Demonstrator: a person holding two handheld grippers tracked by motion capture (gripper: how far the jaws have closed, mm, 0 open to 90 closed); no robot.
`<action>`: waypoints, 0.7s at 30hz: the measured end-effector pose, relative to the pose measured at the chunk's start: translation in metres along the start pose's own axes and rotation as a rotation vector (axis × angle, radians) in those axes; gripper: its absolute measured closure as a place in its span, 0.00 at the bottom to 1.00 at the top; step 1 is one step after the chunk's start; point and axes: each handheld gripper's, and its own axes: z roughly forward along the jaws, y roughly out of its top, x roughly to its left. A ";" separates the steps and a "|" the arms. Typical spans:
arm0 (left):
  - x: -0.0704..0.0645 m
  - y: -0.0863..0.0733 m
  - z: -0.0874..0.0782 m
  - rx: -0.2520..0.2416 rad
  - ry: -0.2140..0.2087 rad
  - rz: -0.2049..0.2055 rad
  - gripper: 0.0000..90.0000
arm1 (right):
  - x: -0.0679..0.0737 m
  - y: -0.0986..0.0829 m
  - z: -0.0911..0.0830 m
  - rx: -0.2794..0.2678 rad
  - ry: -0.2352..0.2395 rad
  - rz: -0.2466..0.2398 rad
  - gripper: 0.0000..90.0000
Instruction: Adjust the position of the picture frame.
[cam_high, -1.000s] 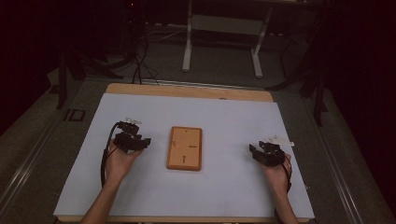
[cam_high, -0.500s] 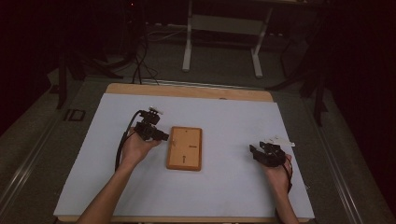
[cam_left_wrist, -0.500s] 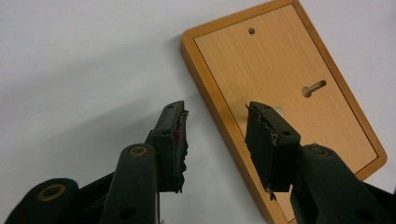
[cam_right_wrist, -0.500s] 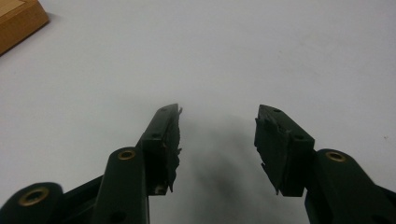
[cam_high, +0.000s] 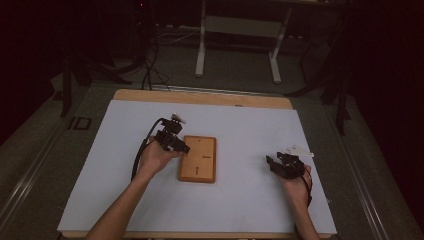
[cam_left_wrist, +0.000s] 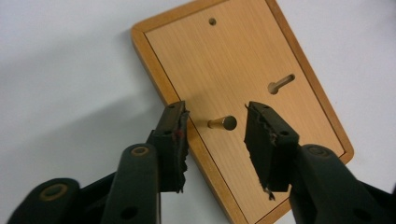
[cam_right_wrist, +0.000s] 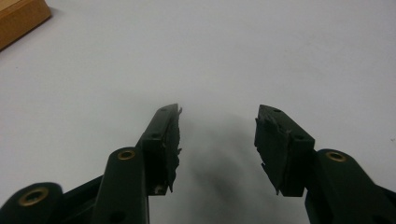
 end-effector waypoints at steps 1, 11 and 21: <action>-0.001 0.001 0.002 0.011 0.002 0.002 0.69 | 0.000 0.000 0.000 0.001 0.000 -0.002 0.55; -0.007 0.013 0.022 0.116 0.012 0.028 0.88 | 0.000 -0.001 0.001 0.008 -0.001 -0.006 0.54; -0.011 0.021 0.033 0.199 0.045 0.042 0.87 | 0.001 -0.001 0.003 0.012 0.000 -0.014 0.54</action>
